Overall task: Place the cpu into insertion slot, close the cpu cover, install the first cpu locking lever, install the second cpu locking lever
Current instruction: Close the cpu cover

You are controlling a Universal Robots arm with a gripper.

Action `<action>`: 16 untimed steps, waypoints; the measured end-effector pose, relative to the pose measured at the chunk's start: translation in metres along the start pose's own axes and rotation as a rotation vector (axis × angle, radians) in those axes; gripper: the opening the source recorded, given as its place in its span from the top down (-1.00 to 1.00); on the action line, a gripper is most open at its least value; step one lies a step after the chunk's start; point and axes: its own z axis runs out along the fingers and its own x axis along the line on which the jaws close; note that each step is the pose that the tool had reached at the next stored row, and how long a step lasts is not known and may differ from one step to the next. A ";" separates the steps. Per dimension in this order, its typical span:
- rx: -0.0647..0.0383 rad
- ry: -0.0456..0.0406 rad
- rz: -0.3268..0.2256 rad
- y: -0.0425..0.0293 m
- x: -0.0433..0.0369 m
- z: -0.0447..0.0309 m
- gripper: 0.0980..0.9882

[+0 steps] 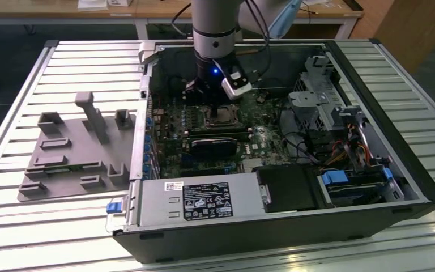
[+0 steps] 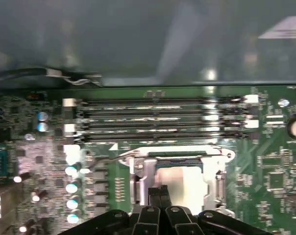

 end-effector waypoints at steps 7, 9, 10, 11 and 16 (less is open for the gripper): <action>0.000 0.0044 0.000 0.0006 -0.0158 -0.0006 0.99; 0.000 0.0043 0.000 0.0007 -0.0159 -0.0042 0.99; 0.000 0.0043 0.000 0.0006 -0.0160 -0.0068 0.99; 0.000 0.0043 0.000 0.0006 -0.0162 -0.0094 0.99; 0.000 0.0043 0.000 0.0006 -0.0168 -0.0247 0.99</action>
